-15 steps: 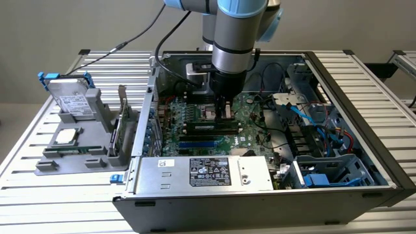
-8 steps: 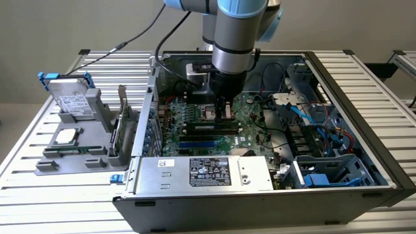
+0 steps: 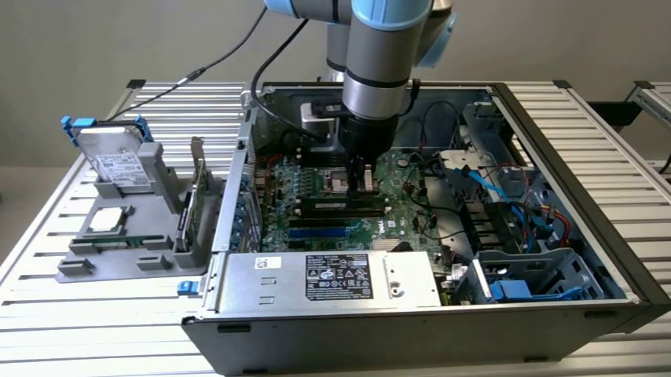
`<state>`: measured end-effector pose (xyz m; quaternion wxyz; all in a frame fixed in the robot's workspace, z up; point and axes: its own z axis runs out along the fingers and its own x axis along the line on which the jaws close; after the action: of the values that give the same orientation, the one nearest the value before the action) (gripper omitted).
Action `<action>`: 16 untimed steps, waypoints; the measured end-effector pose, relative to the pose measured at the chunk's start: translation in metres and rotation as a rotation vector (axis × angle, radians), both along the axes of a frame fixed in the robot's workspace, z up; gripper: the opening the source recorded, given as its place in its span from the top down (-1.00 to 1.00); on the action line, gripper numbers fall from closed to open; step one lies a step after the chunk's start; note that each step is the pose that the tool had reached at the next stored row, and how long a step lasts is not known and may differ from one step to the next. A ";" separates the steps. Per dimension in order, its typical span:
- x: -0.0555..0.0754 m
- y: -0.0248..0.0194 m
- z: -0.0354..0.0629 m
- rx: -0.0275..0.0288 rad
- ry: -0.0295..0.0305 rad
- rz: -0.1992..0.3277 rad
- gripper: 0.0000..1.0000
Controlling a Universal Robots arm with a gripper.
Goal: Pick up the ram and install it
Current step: 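Insert the ram into the slot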
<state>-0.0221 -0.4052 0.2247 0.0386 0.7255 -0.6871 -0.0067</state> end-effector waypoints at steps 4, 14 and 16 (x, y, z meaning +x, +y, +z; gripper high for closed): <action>0.000 0.0001 -0.0011 -0.0021 0.0002 0.000 0.73; 0.000 0.0013 -0.0016 -0.0026 0.0001 0.000 0.73; 0.000 0.0014 -0.0017 -0.0029 0.0001 0.000 0.73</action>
<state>-0.0221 -0.4038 0.2230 0.0397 0.7255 -0.6871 -0.0058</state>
